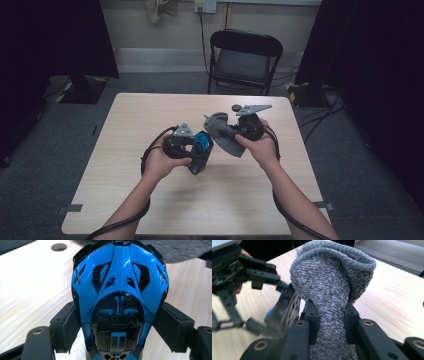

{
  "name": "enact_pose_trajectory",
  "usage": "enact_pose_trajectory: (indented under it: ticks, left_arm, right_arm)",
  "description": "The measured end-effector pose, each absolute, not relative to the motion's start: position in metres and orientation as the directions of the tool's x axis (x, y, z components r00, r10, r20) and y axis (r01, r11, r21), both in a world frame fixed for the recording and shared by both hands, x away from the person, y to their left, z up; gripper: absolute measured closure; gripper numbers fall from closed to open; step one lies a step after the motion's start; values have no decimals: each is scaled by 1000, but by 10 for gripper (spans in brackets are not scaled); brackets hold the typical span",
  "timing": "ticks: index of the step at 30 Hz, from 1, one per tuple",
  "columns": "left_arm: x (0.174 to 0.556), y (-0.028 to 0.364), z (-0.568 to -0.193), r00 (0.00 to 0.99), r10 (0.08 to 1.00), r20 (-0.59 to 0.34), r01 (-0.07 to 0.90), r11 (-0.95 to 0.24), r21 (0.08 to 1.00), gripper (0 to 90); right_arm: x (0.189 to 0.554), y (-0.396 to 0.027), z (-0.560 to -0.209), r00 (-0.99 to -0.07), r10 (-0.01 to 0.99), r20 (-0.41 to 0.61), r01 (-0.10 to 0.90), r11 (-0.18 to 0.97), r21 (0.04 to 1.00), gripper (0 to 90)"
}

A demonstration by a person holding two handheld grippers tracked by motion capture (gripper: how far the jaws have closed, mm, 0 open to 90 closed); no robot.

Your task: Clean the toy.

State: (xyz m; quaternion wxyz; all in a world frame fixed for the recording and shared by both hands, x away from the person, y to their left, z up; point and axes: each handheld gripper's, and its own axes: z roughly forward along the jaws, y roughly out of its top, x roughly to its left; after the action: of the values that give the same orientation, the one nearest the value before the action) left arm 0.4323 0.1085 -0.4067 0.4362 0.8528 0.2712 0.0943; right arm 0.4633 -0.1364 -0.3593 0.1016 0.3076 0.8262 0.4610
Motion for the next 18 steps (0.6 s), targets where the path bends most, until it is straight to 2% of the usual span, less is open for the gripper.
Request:
enact_pose_trajectory:
  ticks: [5,18]
  left_arm:
    - [431,100,-408,846,526,-80,379,-489,786,246]
    - [447,112,-407,791,605,-87,433,-455,778,247]
  right_arm:
    - [470,-121,-350,-809,576,121,403,392,827,727]
    - [460,-115,-351,-848,521,96,373,457,807,727]
